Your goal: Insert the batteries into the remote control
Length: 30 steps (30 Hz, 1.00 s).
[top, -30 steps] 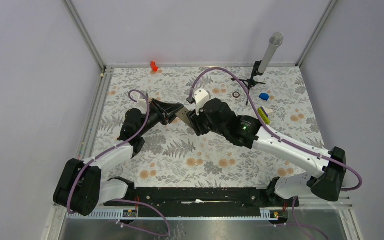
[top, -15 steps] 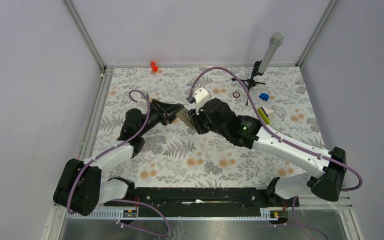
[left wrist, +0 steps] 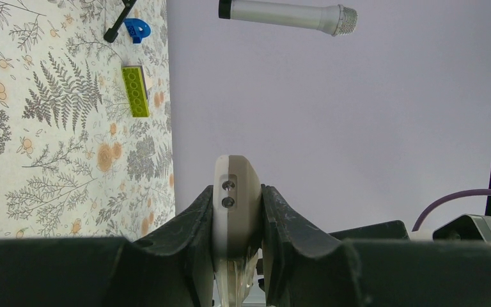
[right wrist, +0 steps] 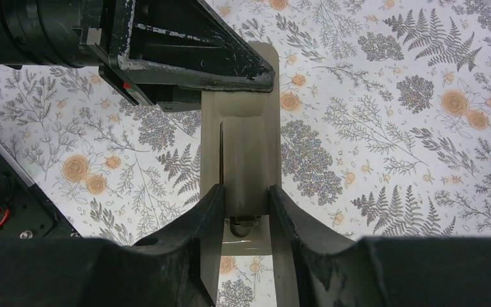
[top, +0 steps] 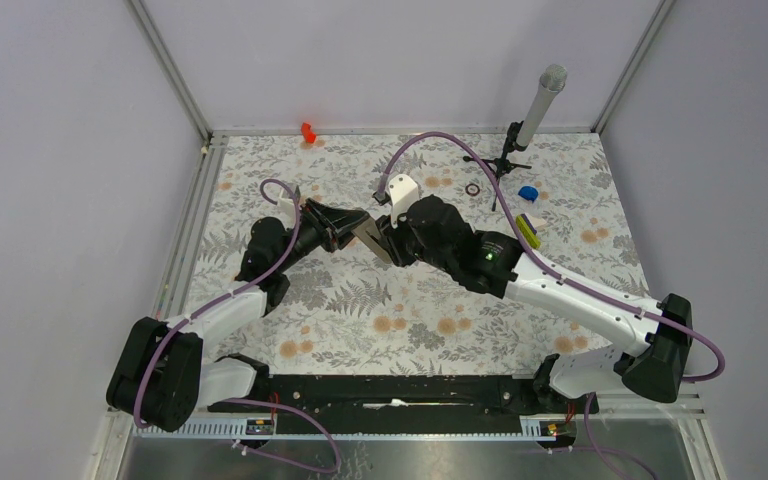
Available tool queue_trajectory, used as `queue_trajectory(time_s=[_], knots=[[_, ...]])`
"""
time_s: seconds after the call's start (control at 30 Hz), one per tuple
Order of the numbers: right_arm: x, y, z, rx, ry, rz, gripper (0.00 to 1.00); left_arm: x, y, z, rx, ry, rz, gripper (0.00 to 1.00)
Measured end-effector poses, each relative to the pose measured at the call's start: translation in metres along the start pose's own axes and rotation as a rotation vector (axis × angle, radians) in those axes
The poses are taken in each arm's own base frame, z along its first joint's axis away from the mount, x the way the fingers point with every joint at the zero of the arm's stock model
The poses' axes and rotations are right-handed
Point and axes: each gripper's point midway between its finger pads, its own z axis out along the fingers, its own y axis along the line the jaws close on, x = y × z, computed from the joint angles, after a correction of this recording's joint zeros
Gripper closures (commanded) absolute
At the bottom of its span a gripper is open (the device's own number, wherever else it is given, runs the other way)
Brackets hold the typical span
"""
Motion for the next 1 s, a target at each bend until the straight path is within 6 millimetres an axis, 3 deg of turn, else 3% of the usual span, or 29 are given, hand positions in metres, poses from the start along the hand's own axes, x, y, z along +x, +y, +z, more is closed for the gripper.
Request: queue_trajectory(time_s=[1.0], knots=[[0.0029,0.0007,-0.0029,-0.003,0.044,-0.006,0.62,0.0005,-0.0019,0.0012,0.015,0.007,0.008,1.00]])
